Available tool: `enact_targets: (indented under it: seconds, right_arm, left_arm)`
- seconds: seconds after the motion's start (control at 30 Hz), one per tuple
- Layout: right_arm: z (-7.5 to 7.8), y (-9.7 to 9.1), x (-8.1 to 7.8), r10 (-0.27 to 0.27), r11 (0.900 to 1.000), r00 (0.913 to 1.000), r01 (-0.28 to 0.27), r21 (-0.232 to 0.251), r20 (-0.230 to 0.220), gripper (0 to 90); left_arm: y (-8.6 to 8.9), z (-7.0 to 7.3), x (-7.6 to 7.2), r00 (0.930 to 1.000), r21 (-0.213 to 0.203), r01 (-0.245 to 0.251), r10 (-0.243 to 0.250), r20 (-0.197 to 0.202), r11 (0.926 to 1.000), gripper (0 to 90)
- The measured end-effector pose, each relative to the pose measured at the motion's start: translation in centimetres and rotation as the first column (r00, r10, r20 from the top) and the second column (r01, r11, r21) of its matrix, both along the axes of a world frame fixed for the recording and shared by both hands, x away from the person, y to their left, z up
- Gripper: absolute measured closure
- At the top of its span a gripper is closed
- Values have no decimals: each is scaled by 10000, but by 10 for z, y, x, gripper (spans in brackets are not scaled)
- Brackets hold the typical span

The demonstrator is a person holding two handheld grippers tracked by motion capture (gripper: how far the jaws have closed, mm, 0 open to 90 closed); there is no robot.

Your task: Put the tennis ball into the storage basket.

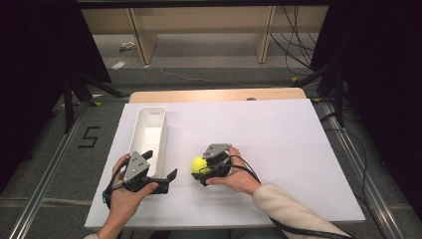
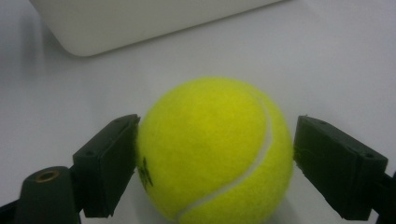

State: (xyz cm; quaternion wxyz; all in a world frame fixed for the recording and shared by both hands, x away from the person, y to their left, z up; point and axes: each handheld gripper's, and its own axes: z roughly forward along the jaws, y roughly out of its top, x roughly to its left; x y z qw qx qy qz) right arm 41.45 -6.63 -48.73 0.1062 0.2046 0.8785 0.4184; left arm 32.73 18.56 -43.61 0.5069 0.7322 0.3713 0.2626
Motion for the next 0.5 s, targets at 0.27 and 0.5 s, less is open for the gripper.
enact_targets:
  seconds: [0.27,0.5]
  right_arm:
    - [-2,2,0,-30,10000,10000,30,-44,-95,246]
    - [-1,2,0,22,10000,10000,-22,-73,-23,255]
  left_arm:
    - [1,0,0,10000,-5,15,-15,5,10000,0]
    - [1,0,0,10000,-6,18,-18,7,10000,0]
